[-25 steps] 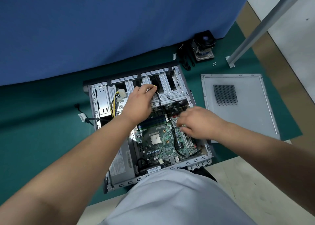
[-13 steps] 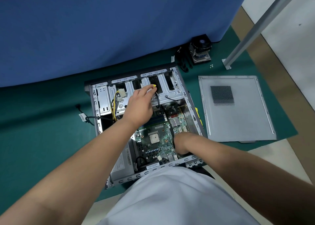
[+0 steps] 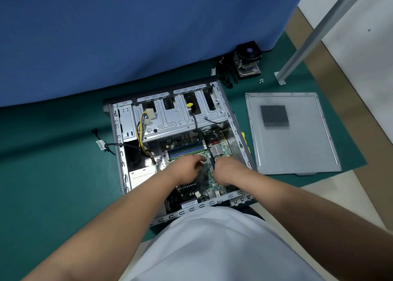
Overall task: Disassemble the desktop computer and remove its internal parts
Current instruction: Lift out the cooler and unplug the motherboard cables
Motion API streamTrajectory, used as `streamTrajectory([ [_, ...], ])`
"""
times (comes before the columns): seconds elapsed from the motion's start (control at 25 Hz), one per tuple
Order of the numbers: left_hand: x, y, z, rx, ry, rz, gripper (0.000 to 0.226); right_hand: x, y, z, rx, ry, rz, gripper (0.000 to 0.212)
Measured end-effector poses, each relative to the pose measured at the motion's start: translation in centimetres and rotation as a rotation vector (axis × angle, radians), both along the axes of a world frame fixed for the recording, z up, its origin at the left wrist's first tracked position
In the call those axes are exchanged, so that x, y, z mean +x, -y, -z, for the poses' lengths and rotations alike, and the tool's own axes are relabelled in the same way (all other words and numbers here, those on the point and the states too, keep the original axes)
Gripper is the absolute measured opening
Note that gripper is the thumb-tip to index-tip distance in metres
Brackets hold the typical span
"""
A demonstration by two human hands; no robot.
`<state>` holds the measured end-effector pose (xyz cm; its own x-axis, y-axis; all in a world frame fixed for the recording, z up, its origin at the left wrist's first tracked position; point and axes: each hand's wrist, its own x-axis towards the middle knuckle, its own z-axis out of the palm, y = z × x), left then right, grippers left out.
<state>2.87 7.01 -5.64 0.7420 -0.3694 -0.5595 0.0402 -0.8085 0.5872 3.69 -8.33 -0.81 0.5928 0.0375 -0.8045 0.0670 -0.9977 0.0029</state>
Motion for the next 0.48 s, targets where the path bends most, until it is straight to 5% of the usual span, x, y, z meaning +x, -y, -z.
streamTrajectory([
  [0.48, 1.0, 4.1, 1.8, -0.238, -0.429, -0.341, 0.043, -0.4, 0.4, 0.5, 0.161, 0.099, 0.607, 0.033],
])
